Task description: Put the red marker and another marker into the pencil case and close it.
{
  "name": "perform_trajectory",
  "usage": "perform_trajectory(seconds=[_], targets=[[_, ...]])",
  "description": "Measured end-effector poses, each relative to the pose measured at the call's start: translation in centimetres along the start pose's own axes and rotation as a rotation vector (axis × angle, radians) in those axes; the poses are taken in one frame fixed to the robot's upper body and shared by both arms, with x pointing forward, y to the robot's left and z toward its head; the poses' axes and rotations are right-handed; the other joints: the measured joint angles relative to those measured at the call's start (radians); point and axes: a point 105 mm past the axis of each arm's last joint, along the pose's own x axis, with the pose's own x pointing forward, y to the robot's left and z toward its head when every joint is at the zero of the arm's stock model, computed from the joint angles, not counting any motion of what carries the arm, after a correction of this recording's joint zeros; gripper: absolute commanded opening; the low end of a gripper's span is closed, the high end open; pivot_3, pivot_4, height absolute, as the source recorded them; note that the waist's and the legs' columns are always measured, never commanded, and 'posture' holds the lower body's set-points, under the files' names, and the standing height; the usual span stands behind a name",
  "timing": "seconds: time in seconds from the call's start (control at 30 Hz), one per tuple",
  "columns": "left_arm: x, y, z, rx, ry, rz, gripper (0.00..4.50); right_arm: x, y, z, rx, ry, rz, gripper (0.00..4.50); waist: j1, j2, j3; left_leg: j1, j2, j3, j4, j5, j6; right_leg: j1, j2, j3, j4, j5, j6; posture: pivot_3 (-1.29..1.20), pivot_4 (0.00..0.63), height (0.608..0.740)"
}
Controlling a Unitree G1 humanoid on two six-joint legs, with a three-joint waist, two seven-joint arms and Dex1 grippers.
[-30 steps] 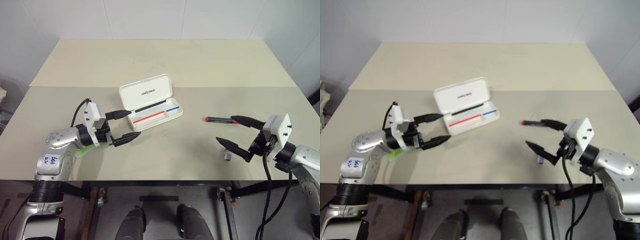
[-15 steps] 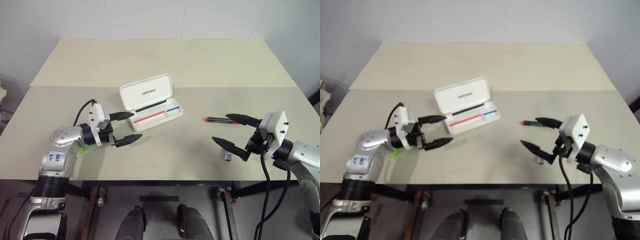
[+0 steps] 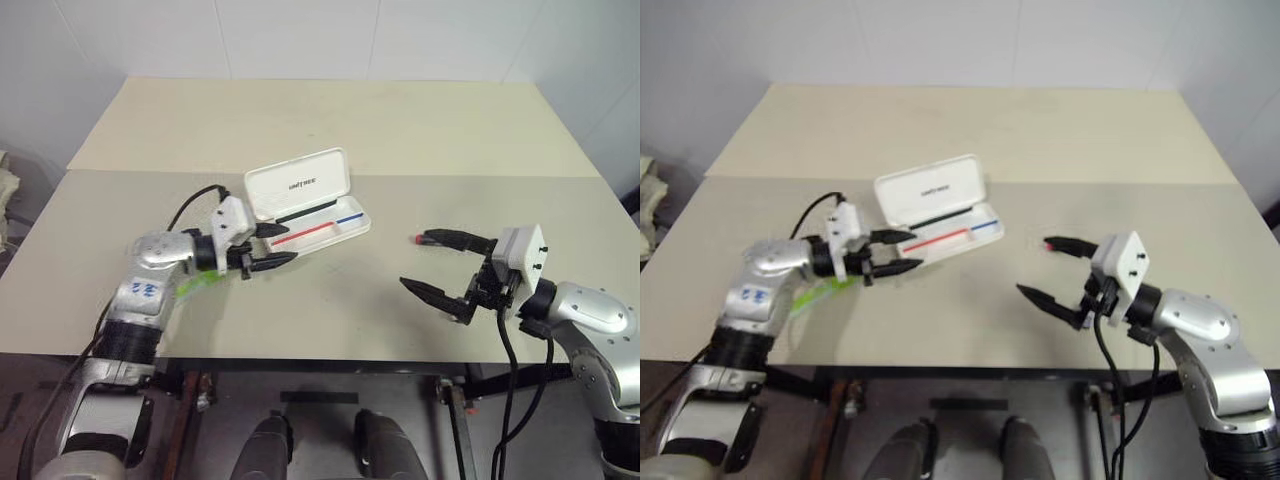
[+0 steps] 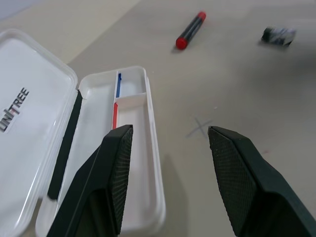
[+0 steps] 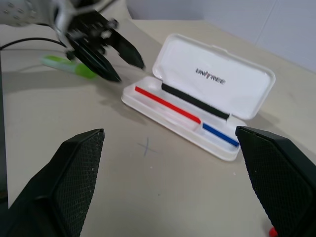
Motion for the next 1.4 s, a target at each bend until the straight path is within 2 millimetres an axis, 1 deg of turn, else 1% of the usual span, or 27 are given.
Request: perform_trajectory(seconds=[0.1, 0.17, 0.3, 0.4, 0.5, 0.7, 0.83, 0.93, 1.03, 1.13, 1.17, 1.4], targets=[[1.1, 0.6, -0.8, -0.007, 0.047, 0.025, 2.54, 0.1, -0.2, 0.1, -0.017, -0.009, -0.011, 4.50, -0.002, 0.000, 0.000, 0.000, 0.001, 0.000, -0.001, 0.000, 0.000, -0.001, 0.001, 0.000, 0.001, 0.000, 0.000, 0.00, 0.150, 0.740], [1.7, 0.6, -1.2, -0.009, 0.067, 0.022, 2.54, 0.3, -0.3, 0.3, -0.019, -0.024, -0.020, 4.50, -0.003, 0.000, 0.000, 0.000, 0.001, 0.000, -0.002, 0.000, 0.000, -0.002, 0.001, 0.000, 0.001, 0.000, 0.000, 0.00, 0.150, 0.740], [1.8, 1.1, -1.9, -0.009, 0.107, 0.045, 2.54, 0.5, -0.2, 0.2, -0.012, -0.031, -0.032, 4.50, -0.002, 0.000, 0.000, 0.000, 0.001, 0.000, -0.001, 0.000, 0.000, -0.002, 0.001, 0.000, 0.001, 0.000, 0.000, 0.00, 0.150, 0.740], [2.1, 0.9, -2.7, -0.009, 0.154, 0.039, 2.54, 0.6, -0.2, 0.3, -0.014, -0.034, -0.044, 4.50, -0.001, 0.000, 0.000, 0.000, 0.000, 0.000, 0.000, 0.000, 0.000, -0.002, 0.000, 0.000, 0.002, 0.000, 0.000, 0.00, 0.150, 0.740], [2.5, 0.4, -3.8, -0.019, 0.212, 0.017, 2.54, 0.7, 0.0, 0.8, -0.031, -0.044, -0.048, 4.50, -0.001, 0.000, 0.000, 0.000, 0.000, 0.000, 0.000, 0.000, 0.000, -0.002, 0.001, 0.000, 0.002, 0.000, 0.000, 0.00, 0.150, 0.740], [2.7, 0.4, -3.9, -0.009, 0.250, 0.005, 2.54, 0.8, 0.3, 1.5, -0.041, -0.057, -0.063, 4.50, -0.001, 0.000, 0.000, 0.000, 0.000, 0.000, 0.000, 0.000, 0.000, -0.002, 0.001, 0.000, 0.003, 0.000, 0.000, 0.00, 0.150, 0.740], [3.3, 0.4, -3.8, -0.011, 0.262, -0.003, 2.54, 0.7, 0.6, 1.6, -0.032, -0.055, -0.072, 4.50, 0.001, 0.000, 0.000, 0.001, 0.000, 0.000, 0.001, 0.001, 0.000, -0.001, 0.000, 0.000, 0.003, 0.000, 0.000, 0.00, 0.150, 0.740], [3.6, 0.5, -3.8, -0.015, 0.272, -0.007, 1.99, 0.7, 0.7, 1.6, -0.027, -0.055, -0.070, 4.50, 0.002, 0.000, 0.000, 0.002, 0.000, -0.001, 0.002, 0.001, 0.000, 0.002, 0.000, 0.000, 0.003, 0.000, 0.000, 0.00, 0.150, 0.740], [3.8, 0.8, -3.7, -0.001, 0.297, -0.001, 1.01, 0.3, 1.2, 1.4, -0.014, -0.031, -0.047, 4.50, 0.001, 0.000, 0.000, 0.003, -0.001, -0.001, 0.002, 0.001, 0.000, 0.005, 0.000, 0.000, 0.002, 0.001, 0.001, 0.00, 0.150, 0.740], [4.2, 0.6, -3.6, -0.005, 0.291, -0.020, 0.12, -0.5, 1.1, 1.4, -0.017, -0.004, -0.035, 4.50, 0.003, 0.000, 0.000, 0.005, -0.002, -0.003, 0.002, 0.001, 0.001, 0.009, -0.001, -0.001, 0.001, 0.001, 0.001, 0.00, 0.150, 0.740], [4.2, 0.6, -3.6, -0.008, 0.291, -0.017, 0.02, -0.7, 1.0, 1.4, -0.024, 0.002, -0.033, 4.50, 0.003, 0.000, 0.000, 0.006, -0.002, -0.003, 0.002, 0.002, 0.002, 0.010, -0.001, -0.001, 0.000, 0.001, 0.001, 0.00, 0.150, 0.740], [4.3, 0.6, -3.6, -0.003, 0.287, -0.023, 0.02, -1.2, 0.6, 1.9, -0.040, 0.003, -0.033, 4.50, 0.001, 0.000, 0.000, 0.006, -0.002, -0.003, 0.002, 0.003, 0.003, 0.012, -0.001, -0.001, -0.007, 0.002, 0.002, 0.00, 0.150, 0.740]])
